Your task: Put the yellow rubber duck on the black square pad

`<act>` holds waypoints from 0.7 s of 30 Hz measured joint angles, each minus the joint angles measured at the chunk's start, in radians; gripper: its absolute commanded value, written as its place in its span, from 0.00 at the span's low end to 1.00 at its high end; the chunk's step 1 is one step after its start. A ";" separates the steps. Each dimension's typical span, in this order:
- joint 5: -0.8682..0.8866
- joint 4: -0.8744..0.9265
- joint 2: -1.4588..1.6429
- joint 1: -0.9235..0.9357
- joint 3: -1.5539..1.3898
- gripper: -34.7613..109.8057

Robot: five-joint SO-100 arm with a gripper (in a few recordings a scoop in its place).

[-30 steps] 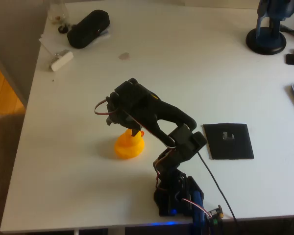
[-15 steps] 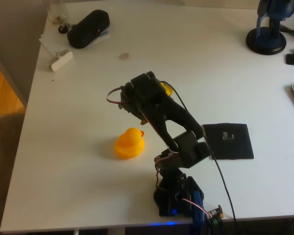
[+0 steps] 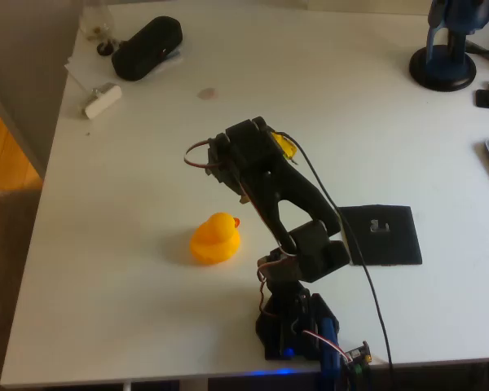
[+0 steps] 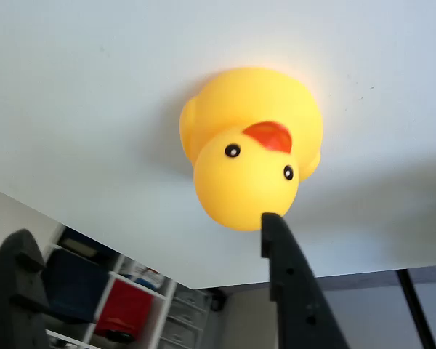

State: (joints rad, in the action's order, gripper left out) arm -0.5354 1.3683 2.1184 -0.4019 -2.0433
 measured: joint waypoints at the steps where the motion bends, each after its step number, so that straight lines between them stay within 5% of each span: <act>1: 0.000 0.000 0.000 0.012 0.000 0.48; 21: 0.000 0.000 0.002 0.086 -0.006 0.48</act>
State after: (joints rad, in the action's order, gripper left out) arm -0.5354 1.3683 2.1200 -0.3160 -2.0494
